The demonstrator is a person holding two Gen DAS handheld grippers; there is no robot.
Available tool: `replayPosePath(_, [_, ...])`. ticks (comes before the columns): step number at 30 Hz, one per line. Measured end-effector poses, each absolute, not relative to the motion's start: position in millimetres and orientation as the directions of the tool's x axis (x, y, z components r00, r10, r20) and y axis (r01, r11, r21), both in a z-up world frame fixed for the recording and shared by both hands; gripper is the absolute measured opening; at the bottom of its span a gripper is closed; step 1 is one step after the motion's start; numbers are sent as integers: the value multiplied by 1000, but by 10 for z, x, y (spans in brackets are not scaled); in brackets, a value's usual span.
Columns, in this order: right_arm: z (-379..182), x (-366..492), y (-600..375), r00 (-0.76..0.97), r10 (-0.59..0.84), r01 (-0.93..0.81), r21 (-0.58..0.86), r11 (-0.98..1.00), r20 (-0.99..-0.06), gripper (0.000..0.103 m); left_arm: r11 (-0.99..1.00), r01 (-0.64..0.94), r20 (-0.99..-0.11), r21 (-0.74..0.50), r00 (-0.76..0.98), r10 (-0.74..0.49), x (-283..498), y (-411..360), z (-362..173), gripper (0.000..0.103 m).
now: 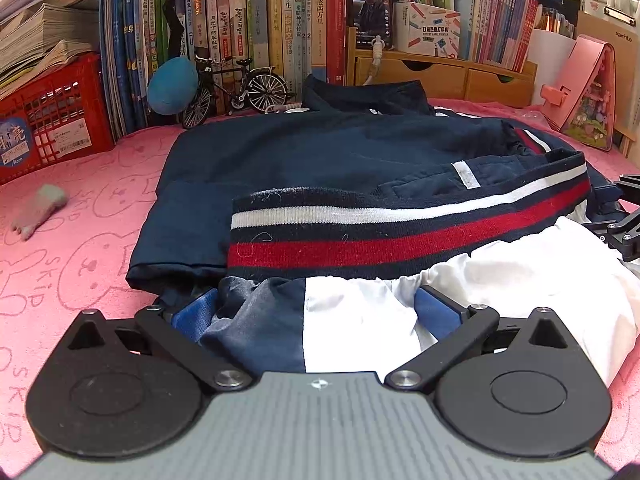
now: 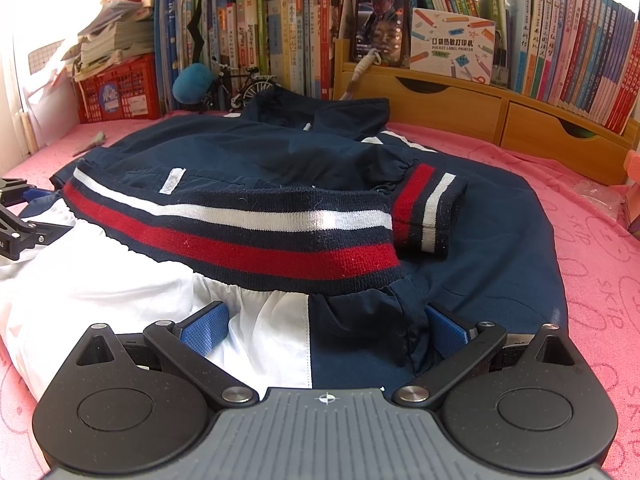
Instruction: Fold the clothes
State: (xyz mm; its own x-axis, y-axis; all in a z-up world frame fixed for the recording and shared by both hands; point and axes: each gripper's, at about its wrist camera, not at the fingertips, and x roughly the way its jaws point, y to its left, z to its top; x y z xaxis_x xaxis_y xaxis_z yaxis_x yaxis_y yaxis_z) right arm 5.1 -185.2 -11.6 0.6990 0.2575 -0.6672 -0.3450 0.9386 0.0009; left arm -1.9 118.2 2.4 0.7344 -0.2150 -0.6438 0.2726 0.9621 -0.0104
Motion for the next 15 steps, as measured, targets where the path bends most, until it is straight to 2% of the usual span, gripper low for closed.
replayPosePath(3, [-53, 65, -1809, 698, 238, -339, -19, 941, -675, 101, 963, 265, -664, -45, 712, -228, 55, 1215, 73, 103])
replayPosePath(7, [-1, 113, -1748, 730, 241, -365, -66, 929, -640, 100, 962, 268, -664, -58, 709, -238, 177, 1223, 149, 103])
replayPosePath(10, [20, 142, -1718, 739, 271, -374, -41, 927, -617, 99, 956, 290, -645, -37, 724, -245, 197, 1176, 135, 103])
replayPosePath(15, [-102, 183, -1754, 716, 300, -366, 27, 930, -630, 99, 951, 285, -613, -123, 732, -299, 194, 1262, 33, 103])
